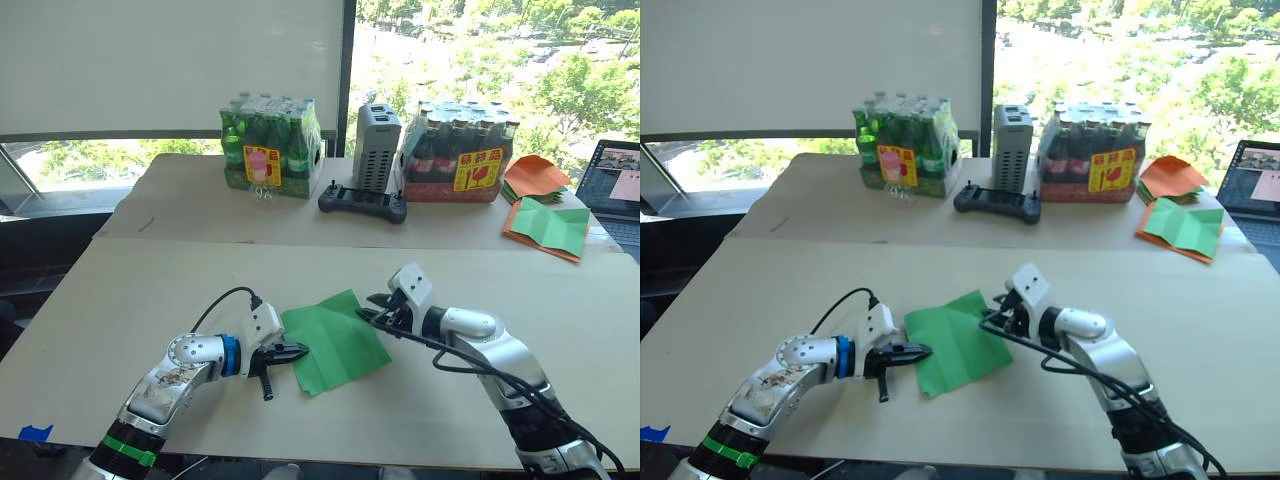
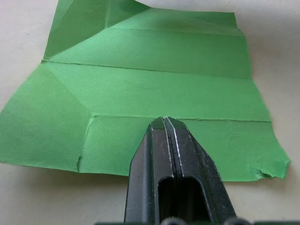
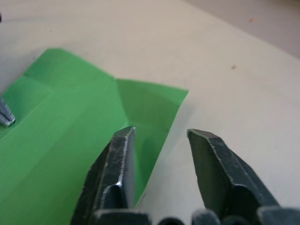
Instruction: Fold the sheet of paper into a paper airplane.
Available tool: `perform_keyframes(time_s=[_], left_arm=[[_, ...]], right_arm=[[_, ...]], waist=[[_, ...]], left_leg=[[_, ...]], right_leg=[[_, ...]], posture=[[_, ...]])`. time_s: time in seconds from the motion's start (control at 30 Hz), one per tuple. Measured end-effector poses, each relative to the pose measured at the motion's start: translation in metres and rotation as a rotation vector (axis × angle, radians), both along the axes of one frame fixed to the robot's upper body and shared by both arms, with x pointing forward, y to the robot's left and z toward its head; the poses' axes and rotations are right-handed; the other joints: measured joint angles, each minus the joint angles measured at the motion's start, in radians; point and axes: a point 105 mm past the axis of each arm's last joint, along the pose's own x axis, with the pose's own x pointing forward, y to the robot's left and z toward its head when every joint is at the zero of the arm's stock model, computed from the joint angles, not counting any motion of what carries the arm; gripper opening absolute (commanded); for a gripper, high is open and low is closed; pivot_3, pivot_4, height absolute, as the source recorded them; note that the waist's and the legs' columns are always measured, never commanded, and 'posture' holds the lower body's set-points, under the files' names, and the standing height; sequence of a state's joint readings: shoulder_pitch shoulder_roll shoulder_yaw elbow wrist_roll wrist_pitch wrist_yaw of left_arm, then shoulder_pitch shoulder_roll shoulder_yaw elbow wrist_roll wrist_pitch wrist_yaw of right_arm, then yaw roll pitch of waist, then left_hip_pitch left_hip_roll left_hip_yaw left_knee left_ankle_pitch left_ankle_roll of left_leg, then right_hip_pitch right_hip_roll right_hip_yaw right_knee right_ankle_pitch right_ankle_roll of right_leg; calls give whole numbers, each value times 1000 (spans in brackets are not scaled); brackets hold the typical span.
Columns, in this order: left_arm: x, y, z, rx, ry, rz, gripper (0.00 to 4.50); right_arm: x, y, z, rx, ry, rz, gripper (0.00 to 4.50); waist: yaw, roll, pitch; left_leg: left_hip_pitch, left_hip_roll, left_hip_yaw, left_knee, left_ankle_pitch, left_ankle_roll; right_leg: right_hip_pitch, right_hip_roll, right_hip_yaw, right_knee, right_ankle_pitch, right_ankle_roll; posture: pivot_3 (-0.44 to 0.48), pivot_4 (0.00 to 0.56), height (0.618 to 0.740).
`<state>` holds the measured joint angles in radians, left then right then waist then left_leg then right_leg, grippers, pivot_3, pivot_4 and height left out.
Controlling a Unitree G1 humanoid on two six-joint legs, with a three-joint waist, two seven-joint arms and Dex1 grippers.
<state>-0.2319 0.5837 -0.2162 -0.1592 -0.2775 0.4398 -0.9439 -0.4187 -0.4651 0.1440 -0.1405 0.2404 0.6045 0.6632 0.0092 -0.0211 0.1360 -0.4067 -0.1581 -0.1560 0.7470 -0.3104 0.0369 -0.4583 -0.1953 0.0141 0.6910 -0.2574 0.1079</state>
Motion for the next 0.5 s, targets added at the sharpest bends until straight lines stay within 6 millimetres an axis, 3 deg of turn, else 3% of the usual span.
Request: perform_keyframes(time_s=[0.23,0.33,0.5], left_arm=[[1,1,1,0,-2,7,0],[0,2,1,0,-4,14,0],[0,2,1,1,-4,19,0]], right_arm=[[6,3,-22,33,114,-21,2561],[6,8,-24,60,146,-8,1757],[6,13,-24,75,156,4,48]], waist=[[-2,0,0],[-6,0,0],[-7,0,0]], left_leg=[[0,0,0,0,0,0],[0,0,0,0,0,0],[0,0,0,0,0,0]], right_leg=[[-1,0,0,1,0,0],[-1,0,0,2,0,0],[-1,0,0,2,0,0]], posture=[[0,150,675],[0,150,675],[0,150,675]])
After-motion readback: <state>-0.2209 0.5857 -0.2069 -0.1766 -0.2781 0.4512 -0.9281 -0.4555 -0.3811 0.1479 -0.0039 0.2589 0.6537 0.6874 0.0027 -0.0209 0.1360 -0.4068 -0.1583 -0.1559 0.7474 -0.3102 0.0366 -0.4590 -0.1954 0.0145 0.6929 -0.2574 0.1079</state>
